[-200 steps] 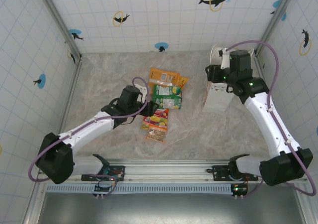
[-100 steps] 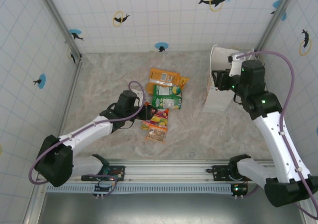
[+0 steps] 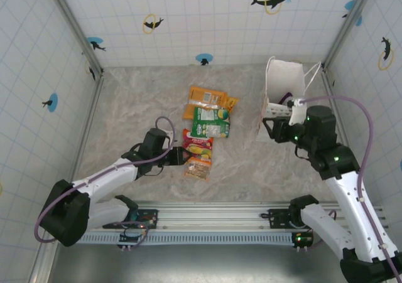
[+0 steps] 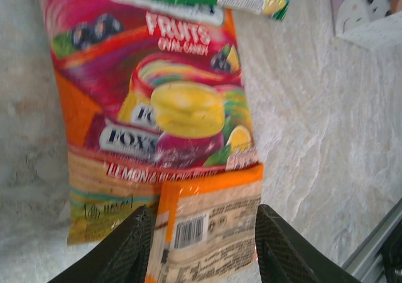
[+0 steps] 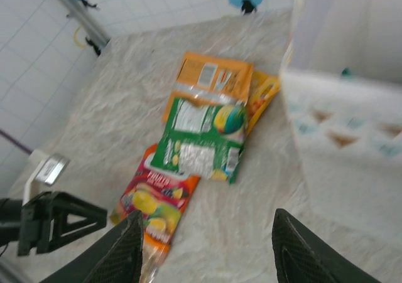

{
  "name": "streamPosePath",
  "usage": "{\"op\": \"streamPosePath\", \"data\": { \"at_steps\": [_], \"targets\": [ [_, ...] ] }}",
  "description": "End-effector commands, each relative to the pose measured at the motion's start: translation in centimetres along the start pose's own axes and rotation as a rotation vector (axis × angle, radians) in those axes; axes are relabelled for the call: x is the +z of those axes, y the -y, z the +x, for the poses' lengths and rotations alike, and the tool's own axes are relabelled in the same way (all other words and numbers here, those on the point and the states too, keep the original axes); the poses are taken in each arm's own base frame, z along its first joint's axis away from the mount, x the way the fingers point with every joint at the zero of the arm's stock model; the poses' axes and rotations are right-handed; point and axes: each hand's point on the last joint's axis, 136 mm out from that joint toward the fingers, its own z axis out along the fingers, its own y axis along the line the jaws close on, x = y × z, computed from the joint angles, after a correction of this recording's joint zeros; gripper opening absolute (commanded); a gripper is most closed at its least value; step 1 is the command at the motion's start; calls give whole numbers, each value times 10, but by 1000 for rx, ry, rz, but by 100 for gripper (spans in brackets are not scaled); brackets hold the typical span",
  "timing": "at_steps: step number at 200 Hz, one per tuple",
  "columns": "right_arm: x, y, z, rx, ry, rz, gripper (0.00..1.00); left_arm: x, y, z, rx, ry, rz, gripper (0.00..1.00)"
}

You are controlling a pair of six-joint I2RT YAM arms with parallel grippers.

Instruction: Place the snacks into the paper bag

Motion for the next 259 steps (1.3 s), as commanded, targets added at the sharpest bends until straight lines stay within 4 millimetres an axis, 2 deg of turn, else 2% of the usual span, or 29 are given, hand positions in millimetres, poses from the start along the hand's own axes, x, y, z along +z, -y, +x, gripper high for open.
{"op": "streamPosePath", "data": {
  "at_steps": [1, 33, 148, 169, 212, 232, 259],
  "targets": [
    [3, -16, 12, 31, 5, -110, 56, 2, 1, 8, -38, -20, 38, 45],
    [10, -22, 28, 30, -14, -185, 56, 8, -3, 17, -45, -56, 43, 42],
    [19, -25, 42, 15, -26, -241, 55, 25, -14, 41, -51, -160, 54, 36],
    [21, -24, 44, 14, -29, -237, 55, 27, -14, 42, -48, -161, 66, 30],
    [22, -21, 47, 3, -28, -231, 54, 26, -9, 43, -36, -170, 96, 6],
    [22, -21, 48, -6, -25, -231, 54, 24, -3, 40, -19, -160, 113, 0],
    [22, -22, 46, -14, -12, -243, 54, 18, 8, 33, 19, -144, 151, 0]
  ]
}}
